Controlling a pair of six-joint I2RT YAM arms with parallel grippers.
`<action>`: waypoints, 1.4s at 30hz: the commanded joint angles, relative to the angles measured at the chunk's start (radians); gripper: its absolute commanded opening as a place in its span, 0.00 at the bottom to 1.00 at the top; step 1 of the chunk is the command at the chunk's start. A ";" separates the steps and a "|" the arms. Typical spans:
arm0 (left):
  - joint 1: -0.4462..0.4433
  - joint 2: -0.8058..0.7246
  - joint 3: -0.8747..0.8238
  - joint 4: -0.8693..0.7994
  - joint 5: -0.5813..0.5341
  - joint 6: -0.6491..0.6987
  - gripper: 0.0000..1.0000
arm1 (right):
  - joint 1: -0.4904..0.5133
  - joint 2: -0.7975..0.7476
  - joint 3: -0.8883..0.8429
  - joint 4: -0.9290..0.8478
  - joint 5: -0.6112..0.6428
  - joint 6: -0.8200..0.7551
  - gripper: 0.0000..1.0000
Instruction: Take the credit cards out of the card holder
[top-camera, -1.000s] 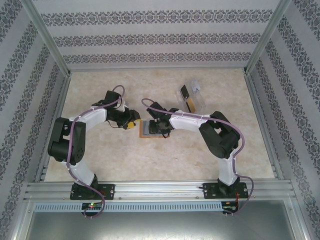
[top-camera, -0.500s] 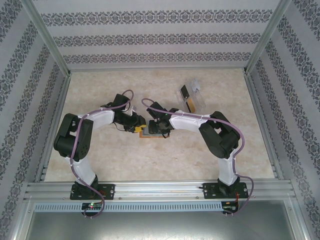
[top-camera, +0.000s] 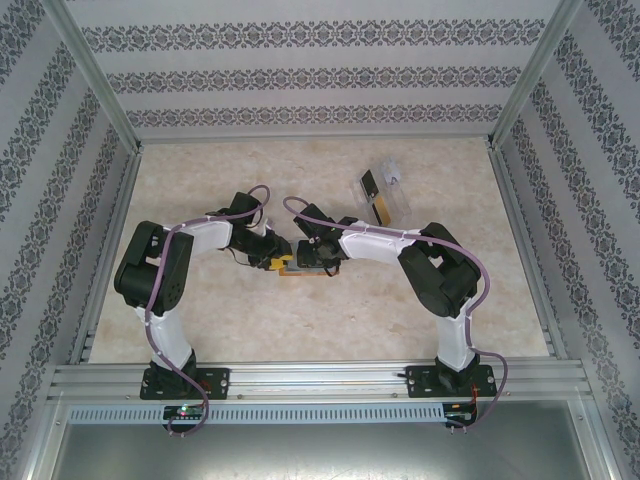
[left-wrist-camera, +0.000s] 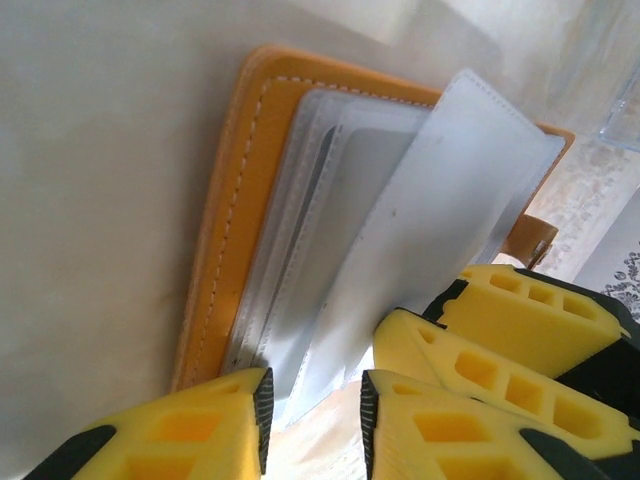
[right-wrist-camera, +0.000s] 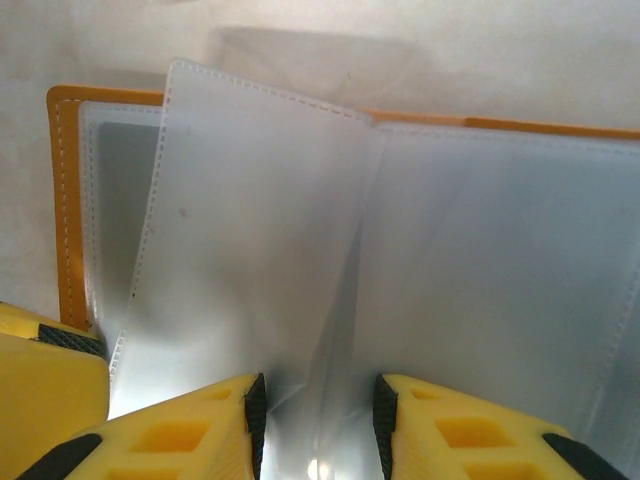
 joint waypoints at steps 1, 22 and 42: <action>-0.016 0.016 -0.003 0.020 0.030 0.025 0.28 | -0.010 0.025 -0.039 -0.038 -0.015 0.007 0.38; -0.049 0.007 0.011 0.170 0.167 -0.010 0.33 | -0.055 -0.224 -0.179 0.135 -0.005 0.084 0.44; -0.156 0.078 0.061 0.287 0.115 -0.070 0.70 | -0.103 -0.437 -0.337 0.173 0.174 0.100 0.44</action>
